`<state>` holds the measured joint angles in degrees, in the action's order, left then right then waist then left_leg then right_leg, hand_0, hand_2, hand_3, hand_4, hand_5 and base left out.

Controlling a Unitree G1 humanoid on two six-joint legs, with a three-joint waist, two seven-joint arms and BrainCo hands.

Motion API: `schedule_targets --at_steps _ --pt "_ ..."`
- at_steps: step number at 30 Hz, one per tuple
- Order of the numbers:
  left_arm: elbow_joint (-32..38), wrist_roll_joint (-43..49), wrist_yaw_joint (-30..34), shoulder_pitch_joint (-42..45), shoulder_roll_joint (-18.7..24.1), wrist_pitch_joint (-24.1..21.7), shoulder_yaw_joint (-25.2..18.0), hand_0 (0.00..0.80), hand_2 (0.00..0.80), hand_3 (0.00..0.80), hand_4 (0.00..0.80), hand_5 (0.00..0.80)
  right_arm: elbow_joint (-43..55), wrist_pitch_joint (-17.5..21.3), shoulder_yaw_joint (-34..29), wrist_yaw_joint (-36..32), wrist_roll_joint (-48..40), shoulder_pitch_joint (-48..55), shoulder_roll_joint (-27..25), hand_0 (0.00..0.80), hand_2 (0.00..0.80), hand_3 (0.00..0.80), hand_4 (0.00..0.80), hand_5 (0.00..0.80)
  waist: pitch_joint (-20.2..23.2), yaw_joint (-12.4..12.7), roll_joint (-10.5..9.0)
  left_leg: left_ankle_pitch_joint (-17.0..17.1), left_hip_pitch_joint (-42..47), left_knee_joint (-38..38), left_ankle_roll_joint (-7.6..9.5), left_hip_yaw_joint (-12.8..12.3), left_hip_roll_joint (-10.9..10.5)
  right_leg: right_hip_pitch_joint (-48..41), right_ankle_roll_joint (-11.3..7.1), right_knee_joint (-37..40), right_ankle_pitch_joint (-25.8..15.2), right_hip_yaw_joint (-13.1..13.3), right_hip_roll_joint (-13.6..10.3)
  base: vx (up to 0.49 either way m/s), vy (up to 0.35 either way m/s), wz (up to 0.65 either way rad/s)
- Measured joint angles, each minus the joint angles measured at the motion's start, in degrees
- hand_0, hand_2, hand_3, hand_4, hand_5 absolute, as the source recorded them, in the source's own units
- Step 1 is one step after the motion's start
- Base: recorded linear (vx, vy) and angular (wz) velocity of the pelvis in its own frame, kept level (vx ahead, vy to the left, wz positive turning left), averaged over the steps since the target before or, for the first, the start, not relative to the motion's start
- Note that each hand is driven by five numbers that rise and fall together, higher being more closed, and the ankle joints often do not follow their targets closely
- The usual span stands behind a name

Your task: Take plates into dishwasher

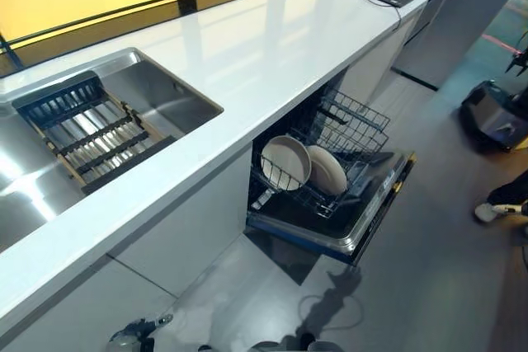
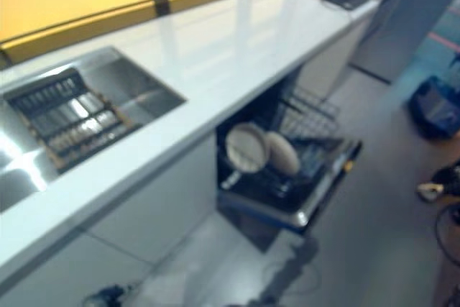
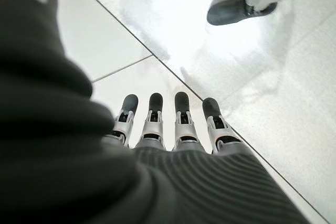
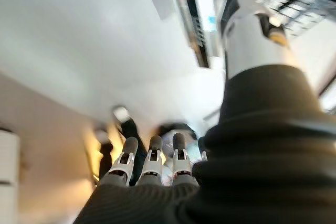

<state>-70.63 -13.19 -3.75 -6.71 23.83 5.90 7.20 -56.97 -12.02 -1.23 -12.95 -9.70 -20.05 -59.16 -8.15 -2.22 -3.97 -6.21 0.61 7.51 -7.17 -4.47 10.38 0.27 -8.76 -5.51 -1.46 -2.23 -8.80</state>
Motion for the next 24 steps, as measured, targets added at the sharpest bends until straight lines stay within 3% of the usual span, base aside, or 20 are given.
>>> schedule_targets --at_steps 2,5,10,16,19,21,22,24 --pt "0.5 -0.2 -0.6 -0.8 1.9 0.0 -0.2 0.000 0.000 0.000 0.000 0.000 0.1 -1.2 -0.6 1.1 -2.6 0.9 2.9 0.000 0.000 0.000 0.000 0.000 -0.7 0.9 -2.70 0.0 -2.5 2.9 -1.39 0.2 0.4 -0.5 0.63 1.6 3.0 -0.8 -0.1 -0.162 -0.336 0.17" --pt "1.4 -0.2 -0.8 -1.3 1.4 0.1 -0.4 0.000 0.000 0.000 0.000 0.000 -1.0 -2.9 -1.1 2.0 -4.6 4.4 7.5 0.000 0.000 0.000 0.000 0.000 -1.3 1.6 -2.67 1.0 -4.2 3.2 -2.05 2.3 2.8 -0.5 2.18 2.1 2.6 -2.9 2.5 -0.101 -0.112 0.25" --pt "1.3 -1.2 -0.2 0.8 -1.4 -0.9 0.0 0.000 0.000 0.000 0.000 0.000 -3.9 -3.6 -1.2 2.3 -6.8 4.5 9.0 0.000 0.000 0.000 0.000 0.000 -1.5 1.7 -0.07 3.7 -4.0 -0.2 -1.12 2.5 1.3 0.0 1.87 2.0 2.6 -3.7 1.0 -0.064 -0.014 0.12" --pt "1.2 -1.3 -0.1 2.7 -1.5 -2.4 0.1 0.000 0.000 0.000 0.000 0.000 -4.1 -3.6 -1.2 4.0 -6.7 4.4 9.2 0.000 0.000 0.000 0.000 0.000 -1.8 1.9 2.74 4.8 -3.2 -1.2 -0.92 2.4 -0.5 -0.1 0.92 1.6 2.1 -4.3 -1.0 -0.116 -0.112 0.07" --pt "1.1 -1.4 -0.1 3.0 -1.2 -2.4 0.1 0.000 0.000 0.000 0.000 0.000 -4.1 -3.9 -1.1 4.0 -6.7 3.8 9.3 0.000 0.000 0.000 0.000 0.000 -2.6 2.1 3.95 4.9 -3.2 -0.7 -1.19 3.1 -0.2 0.4 0.97 -1.5 3.8 -4.9 -0.9 -0.108 -0.273 0.16" --pt "1.0 -2.9 -0.1 3.2 -1.0 -2.8 0.0 0.000 0.000 0.000 0.000 0.000 -4.4 -4.9 -1.0 3.0 -6.7 3.8 9.7 0.000 0.000 0.000 0.000 0.000 -3.2 3.1 4.81 5.0 -2.9 -0.6 -1.21 3.8 0.9 0.9 1.89 -4.5 5.9 -5.7 0.1 -0.064 -0.276 0.18" --pt "1.0 -4.0 -0.1 3.6 -1.0 -2.9 -0.4 0.000 0.000 0.000 0.000 0.000 -4.6 -5.1 -1.0 2.2 -6.6 3.8 9.7 0.000 0.000 0.000 0.000 0.000 -3.5 3.2 5.26 5.6 -2.7 -0.9 -2.02 4.4 1.7 0.8 2.40 -5.1 6.4 -6.3 0.8 -0.090 -0.299 0.22" --pt "1.6 -5.3 -0.2 4.5 -1.3 -2.9 -3.5 0.000 0.000 0.000 0.000 0.000 -5.3 -5.4 -1.0 0.8 -6.7 3.8 9.7 0.000 0.000 0.000 0.000 0.000 -4.6 3.5 5.79 7.1 -2.8 -1.2 -2.84 4.5 3.1 0.8 3.80 -6.4 7.9 -7.9 2.7 -0.197 -0.332 0.29"
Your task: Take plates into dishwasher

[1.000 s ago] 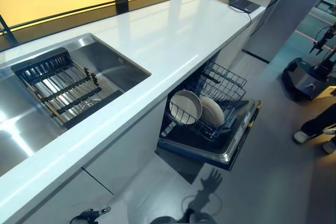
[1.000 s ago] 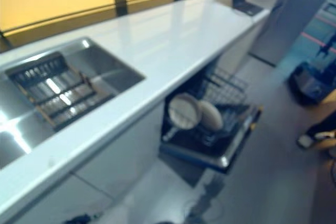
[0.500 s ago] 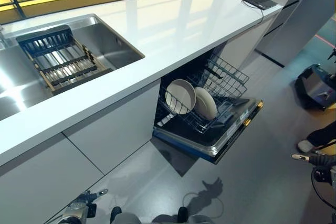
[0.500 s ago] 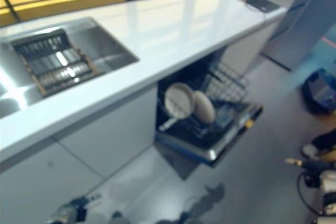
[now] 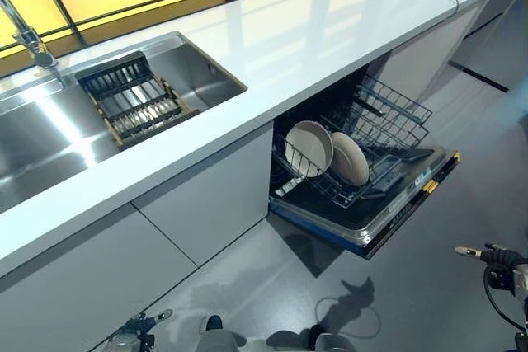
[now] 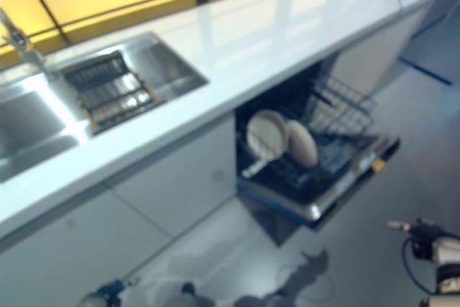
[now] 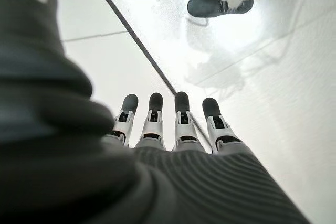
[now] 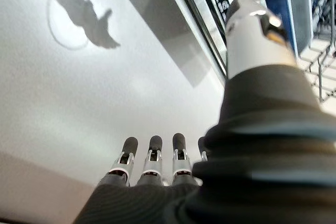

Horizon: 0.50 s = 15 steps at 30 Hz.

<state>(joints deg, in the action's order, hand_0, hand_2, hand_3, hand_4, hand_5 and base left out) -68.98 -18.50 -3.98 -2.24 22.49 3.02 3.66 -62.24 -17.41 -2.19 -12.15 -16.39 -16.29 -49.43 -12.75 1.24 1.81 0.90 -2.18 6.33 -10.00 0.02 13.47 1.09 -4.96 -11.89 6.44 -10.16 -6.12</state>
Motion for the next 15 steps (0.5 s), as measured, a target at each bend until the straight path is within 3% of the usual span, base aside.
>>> schedule_targets --at_steps 1,2,3,4,5,6,7,8,9,11,13,14,15 --pt "-0.1 -0.5 0.0 0.1 0.0 0.1 -0.5 0.000 0.000 0.000 0.000 0.000 -0.6 -0.3 0.0 -0.2 0.0 0.0 0.1 0.000 0.000 0.000 0.000 0.000 -0.6 0.3 0.02 1.3 -0.3 0.0 0.71 -0.3 0.3 0.0 0.39 -0.7 0.4 -0.7 1.0 -0.328 -0.325 0.54" --pt "-0.3 -0.5 0.0 -0.4 0.1 0.1 -0.6 0.000 0.000 0.000 0.000 0.000 -1.5 -0.4 -0.4 -0.1 0.0 0.2 0.4 0.000 0.000 0.000 0.000 0.000 -1.4 0.0 -0.66 4.0 -2.0 0.6 1.51 -2.6 0.2 0.2 1.64 -0.9 0.9 -2.0 1.2 -0.296 -0.277 0.89" --pt "-0.4 -0.5 0.1 -0.9 0.2 0.1 -0.6 0.000 0.000 0.000 0.000 0.000 -2.4 -0.5 -0.4 0.0 0.0 0.4 0.7 0.000 0.000 0.000 0.000 0.000 -1.7 -0.8 -1.78 8.7 -3.2 -1.2 3.91 -6.3 -0.7 0.6 2.49 -0.9 1.1 -3.1 0.8 -0.288 -0.267 1.21" --pt "-0.2 -0.6 0.1 -2.1 0.2 0.1 -0.6 0.000 0.000 0.000 0.000 0.000 -3.2 -0.5 -0.5 0.2 -0.1 0.6 0.9 0.000 0.000 0.000 0.000 0.000 -2.1 -1.4 -3.28 14.9 -4.1 -4.1 4.66 -8.6 -1.9 1.6 3.64 -0.8 1.1 -4.0 -0.5 -0.195 -0.197 0.99" --pt "-0.1 -0.6 0.1 -2.8 0.0 0.1 -0.4 0.000 0.000 0.000 0.000 0.000 -3.3 -0.4 -1.8 0.8 -0.3 0.3 2.1 0.000 0.000 0.000 0.000 0.000 -2.8 -1.2 -5.07 14.4 -5.0 -0.2 5.18 -9.5 -3.7 1.8 4.97 -0.2 0.4 -5.1 -2.4 -0.158 -0.113 0.44" --pt "-0.2 -0.6 0.2 -2.2 -0.1 0.3 -0.4 0.000 0.000 0.000 0.000 0.000 -3.2 -0.2 -2.0 1.3 -0.8 0.2 3.4 0.000 0.000 0.000 0.000 0.000 -2.5 -0.5 -6.67 9.5 -5.0 5.0 5.70 -11.3 -4.9 1.4 4.79 1.1 -0.8 -5.7 -3.8 -0.162 -0.114 0.08" --pt "-0.2 -0.5 0.2 -1.6 -0.4 0.3 -0.4 0.000 0.000 0.000 0.000 0.000 -3.1 0.0 -2.2 1.4 -1.6 0.6 4.2 0.000 0.000 0.000 0.000 0.000 -2.0 -0.5 -7.38 5.1 -4.1 10.1 5.03 -13.1 -6.2 0.1 5.08 4.0 -2.5 -7.3 -4.3 -0.235 -0.101 0.30" --pt "-0.1 -0.5 0.2 -1.6 -0.8 0.1 -0.5 0.000 0.000 0.000 0.000 0.000 -3.0 0.1 -3.1 1.9 -3.4 2.0 4.3 0.000 0.000 0.000 0.000 0.000 -1.6 -1.2 -6.92 -0.3 -3.4 17.5 4.23 -13.4 -7.6 -2.0 4.95 6.9 -3.8 -9.6 -4.3 -0.180 -0.082 0.67" --pt "-0.1 -0.3 0.2 -0.8 -1.2 -0.1 -0.5 0.000 0.000 0.000 0.000 0.000 -3.0 0.0 -4.3 2.5 -4.6 3.6 4.3 0.000 0.000 0.000 0.000 0.000 -0.4 -2.1 -6.02 -2.6 -1.7 17.7 4.93 -14.2 -8.7 -2.1 4.36 7.6 -4.9 -11.2 -3.8 -0.131 -0.018 0.86" --pt "0.0 -0.2 0.3 -1.1 -1.6 -0.7 -0.8 0.000 0.000 0.000 0.000 0.000 -3.0 -0.2 -6.5 3.1 -6.0 5.6 4.3 0.000 0.000 0.000 0.000 0.000 0.9 -3.4 -4.41 -6.8 1.4 14.2 5.13 -14.7 -10.1 -1.7 4.55 8.3 -5.0 -12.8 -3.0 -0.074 0.021 0.61" --pt "0.1 0.3 0.4 -0.6 -1.5 -1.2 -0.5 0.000 0.000 0.000 0.000 0.000 -2.1 -1.1 -7.9 4.6 -8.1 8.5 4.1 0.000 0.000 0.000 0.000 0.000 3.5 -6.1 -0.64 -7.6 7.7 -2.4 6.47 -16.4 -10.1 -0.7 3.82 7.9 -5.1 -13.8 0.1 -0.229 -0.009 0.91" --pt "0.2 0.4 0.4 -0.9 -1.4 -1.4 -0.3 0.000 0.000 0.000 0.000 0.000 -2.1 -1.2 -8.1 5.0 -8.3 9.0 4.2 0.000 0.000 0.000 0.000 0.000 3.9 -6.5 -0.22 -7.5 7.9 -4.5 7.18 -16.2 -10.1 -0.1 3.62 7.4 -5.0 -13.8 0.4 -0.227 -0.001 0.84" --pt "0.3 1.1 0.4 -1.8 -0.8 -2.5 -0.1 0.000 0.000 0.000 0.000 0.000 -2.0 -1.4 -8.6 5.6 -9.6 9.3 5.6 0.000 0.000 0.000 0.000 0.000 4.5 -6.4 -1.53 -6.0 7.3 -6.2 8.15 -14.4 -10.9 2.4 3.46 5.4 -4.7 -13.6 -0.3 -0.125 0.047 0.32"
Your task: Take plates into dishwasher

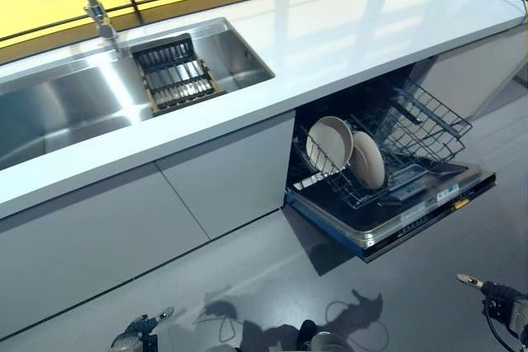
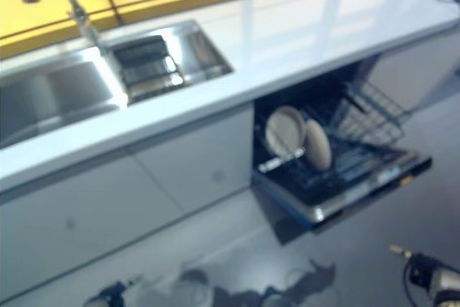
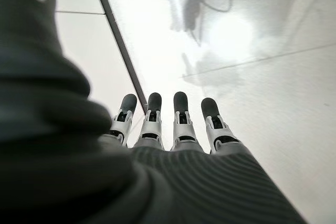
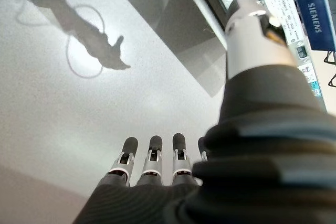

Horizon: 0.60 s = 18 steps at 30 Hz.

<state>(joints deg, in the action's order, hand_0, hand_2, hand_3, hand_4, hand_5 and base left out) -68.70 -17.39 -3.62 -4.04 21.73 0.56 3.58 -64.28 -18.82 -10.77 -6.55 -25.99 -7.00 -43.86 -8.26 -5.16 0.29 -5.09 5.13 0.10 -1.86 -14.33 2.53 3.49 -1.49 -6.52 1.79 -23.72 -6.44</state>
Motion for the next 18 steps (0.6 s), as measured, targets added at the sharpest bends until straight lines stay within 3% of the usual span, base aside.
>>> schedule_targets --at_steps 5,8,9,11,12,13,15,17,18 --pt "-1.2 1.0 0.1 1.8 0.9 -0.1 2.3 0.000 0.000 0.000 0.000 0.000 -1.1 1.1 0.1 0.0 0.1 -0.9 0.3 0.000 0.000 0.000 0.000 0.000 1.1 1.2 -1.89 1.2 -0.8 -1.2 1.15 0.4 -1.7 3.2 -0.80 -3.3 -0.9 2.5 -1.0 -0.139 0.072 -0.09" --pt "-2.0 0.9 0.2 1.9 2.0 0.0 2.1 0.000 0.000 0.000 0.000 0.000 -1.2 1.1 0.2 -0.1 0.1 -1.2 0.4 0.000 0.000 0.000 0.000 0.000 0.9 1.5 -1.81 2.1 -1.4 -1.5 1.81 0.3 -1.4 6.9 -2.64 -7.5 -1.7 2.6 -2.2 -0.081 -0.096 -0.22" --pt "-2.2 0.9 0.2 1.7 2.4 0.0 1.6 0.000 0.000 0.000 0.000 0.000 -1.4 1.0 0.2 0.0 0.1 -1.2 0.4 0.000 0.000 0.000 0.000 0.000 0.1 1.8 -1.09 2.5 -1.3 -1.5 2.08 0.1 -0.7 6.9 -4.82 -7.8 -3.1 2.8 -2.5 -0.113 -0.278 0.08" --pt "-2.0 0.8 0.1 1.2 2.5 0.2 0.8 0.000 0.000 0.000 0.000 0.000 -2.3 1.1 0.2 0.1 0.1 -1.1 0.6 0.000 0.000 0.000 0.000 0.000 -1.4 1.7 -0.27 2.6 -1.0 -0.3 1.92 -1.0 0.8 7.9 -6.58 -13.0 -0.8 5.0 -5.9 -0.105 -0.593 0.03" --pt "-1.7 0.7 0.1 1.1 2.7 0.3 0.6 0.000 0.000 0.000 0.000 0.000 -2.5 1.2 0.2 0.2 0.1 -0.9 1.2 0.000 0.000 0.000 0.000 0.000 -1.6 2.0 -0.59 2.3 -1.6 0.7 1.45 -1.2 0.9 8.2 -6.94 -13.3 -0.9 7.5 -9.8 -0.046 -0.717 -0.02" --pt "-1.8 0.4 0.0 0.8 2.9 0.9 0.6 0.000 0.000 0.000 0.000 0.000 -2.8 1.4 0.2 0.7 0.1 -0.9 1.7 0.000 0.000 0.000 0.000 0.000 -1.8 2.0 -1.30 2.1 -2.5 1.9 1.22 -0.5 0.9 7.3 -8.18 -10.2 -1.7 10.4 -12.1 -0.072 -0.659 0.09" --pt "-2.0 0.1 -0.4 0.1 3.5 1.9 0.6 0.000 0.000 0.000 0.000 0.000 -2.8 1.9 0.2 1.7 -0.4 -1.5 2.7 0.000 0.000 0.000 0.000 0.000 -2.3 2.2 -2.94 1.5 -5.0 5.0 -0.01 0.8 1.3 5.3 -10.29 -3.6 -3.4 12.9 -15.4 -0.058 -0.427 0.12" --pt "-2.0 -1.2 -0.9 0.1 3.9 2.6 0.6 0.000 0.000 0.000 0.000 0.000 -2.9 2.2 0.2 2.2 -1.3 -2.0 3.7 0.000 0.000 0.000 0.000 0.000 -2.8 3.2 -3.74 0.6 -6.2 7.6 -1.31 0.5 3.1 3.3 -10.19 0.0 -4.4 11.7 -15.1 -0.120 -0.293 0.06" --pt "-1.3 -3.4 -1.7 0.6 5.0 2.7 -0.3 0.000 0.000 0.000 0.000 0.000 -2.7 2.3 0.2 3.2 -3.1 -2.0 5.1 0.000 0.000 0.000 0.000 0.000 -3.1 3.2 -5.44 -0.4 -8.6 11.5 -3.79 2.0 4.1 1.2 -9.49 -0.9 -5.8 11.9 -13.0 -0.133 -0.244 0.12"
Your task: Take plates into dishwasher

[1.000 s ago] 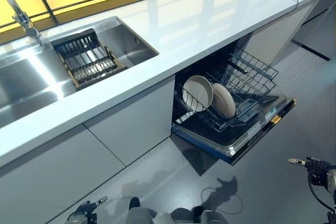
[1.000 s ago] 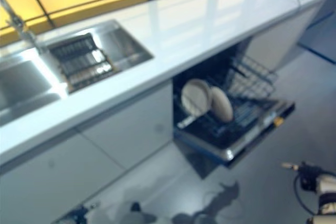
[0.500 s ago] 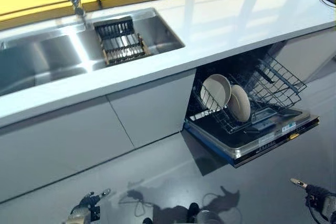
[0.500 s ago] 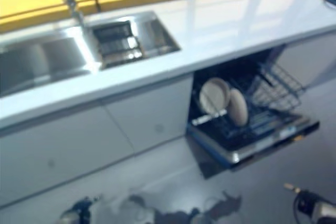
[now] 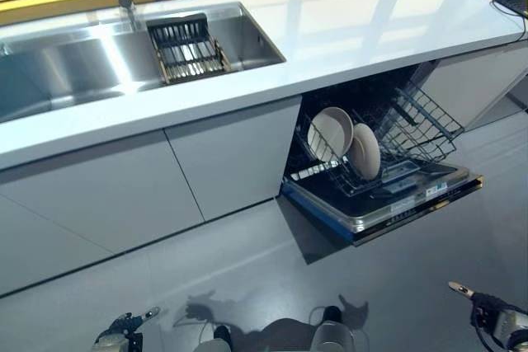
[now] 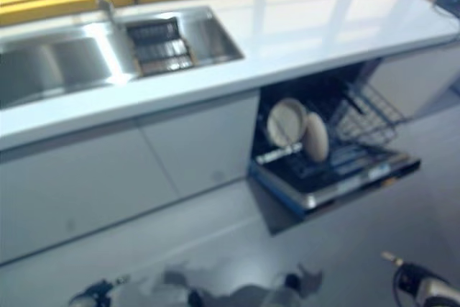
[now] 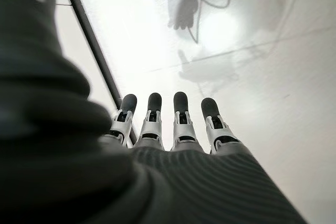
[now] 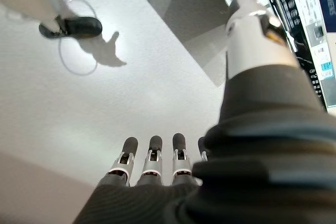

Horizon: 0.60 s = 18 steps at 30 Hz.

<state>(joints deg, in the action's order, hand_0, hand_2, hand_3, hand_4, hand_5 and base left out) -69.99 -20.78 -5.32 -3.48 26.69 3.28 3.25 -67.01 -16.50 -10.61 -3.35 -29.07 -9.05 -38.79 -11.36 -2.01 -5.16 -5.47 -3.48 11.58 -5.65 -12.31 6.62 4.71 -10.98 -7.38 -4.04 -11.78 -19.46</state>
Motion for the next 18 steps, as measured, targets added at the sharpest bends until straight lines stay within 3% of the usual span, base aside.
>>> schedule_targets --at_steps 2,3,4,6,10,15,18 --pt "1.0 -1.4 -0.3 0.3 -1.4 0.2 0.0 0.000 0.000 0.000 0.000 0.000 0.2 0.3 -0.1 1.3 -2.2 -1.2 0.1 0.000 0.000 0.000 0.000 0.000 -1.9 0.9 2.70 -0.5 -1.1 1.6 -0.87 0.2 3.6 -0.1 0.89 0.2 2.1 -1.5 3.1 -0.130 -0.187 -0.03" --pt "1.1 -1.4 -0.1 -0.1 -2.9 0.3 0.0 0.000 0.000 0.000 0.000 0.000 1.2 1.1 -0.3 2.3 -5.0 -1.4 0.0 0.000 0.000 0.000 0.000 0.000 -2.8 1.2 4.74 0.1 -2.0 1.1 -0.58 0.7 5.9 0.9 2.22 0.0 3.1 -2.2 5.3 -0.120 -0.092 0.03" --pt "1.6 -1.4 0.0 -0.2 -4.0 0.4 0.0 0.000 0.000 0.000 0.000 0.000 1.1 1.1 -0.4 2.9 -6.3 -1.1 -0.1 0.000 0.000 0.000 0.000 0.000 -2.8 1.1 6.14 1.0 -2.2 -0.2 0.73 1.1 6.4 1.7 3.03 -0.3 3.2 -3.2 6.0 -0.130 -0.051 0.18" --pt "2.5 -1.4 0.3 0.1 -5.0 0.2 0.0 0.000 0.000 0.000 0.000 0.000 1.1 1.1 -0.7 4.2 -8.6 -1.0 -0.1 0.000 0.000 0.000 0.000 0.000 -3.0 0.8 7.26 2.0 -2.0 -2.3 1.30 1.5 5.9 2.8 3.64 -1.3 3.2 -3.9 6.0 -0.123 0.005 0.17" --pt "3.6 -1.6 0.5 0.3 -5.2 -1.0 0.1 0.000 0.000 0.000 0.000 0.000 1.1 1.4 -0.8 6.2 -14.4 -2.5 -0.1 0.000 0.000 0.000 0.000 0.000 -4.6 0.0 7.75 5.0 -2.1 -4.8 -2.17 1.8 4.4 4.7 3.32 -3.2 3.2 -4.0 4.9 -0.058 0.011 0.10" --pt "3.8 -3.8 0.8 0.2 -5.2 -2.1 0.1 0.000 0.000 0.000 0.000 0.000 1.0 2.5 -3.1 6.9 -21.8 -3.9 -0.1 0.000 0.000 0.000 0.000 0.000 -7.9 0.2 8.04 5.0 -2.6 -4.4 -1.36 2.2 1.3 5.4 2.13 -4.5 3.3 -3.7 1.5 -0.053 0.039 0.12" --pt "3.9 -5.5 0.9 0.3 -5.3 -2.7 0.2 0.000 0.000 0.000 0.000 0.000 0.9 2.9 -4.8 6.6 -29.3 -6.3 -0.4 0.000 0.000 0.000 0.000 0.000 -10.2 0.6 10.59 4.5 -4.1 -2.3 -0.63 3.1 0.0 6.7 1.56 -7.3 4.3 -3.6 -0.4 -0.035 0.083 0.15"
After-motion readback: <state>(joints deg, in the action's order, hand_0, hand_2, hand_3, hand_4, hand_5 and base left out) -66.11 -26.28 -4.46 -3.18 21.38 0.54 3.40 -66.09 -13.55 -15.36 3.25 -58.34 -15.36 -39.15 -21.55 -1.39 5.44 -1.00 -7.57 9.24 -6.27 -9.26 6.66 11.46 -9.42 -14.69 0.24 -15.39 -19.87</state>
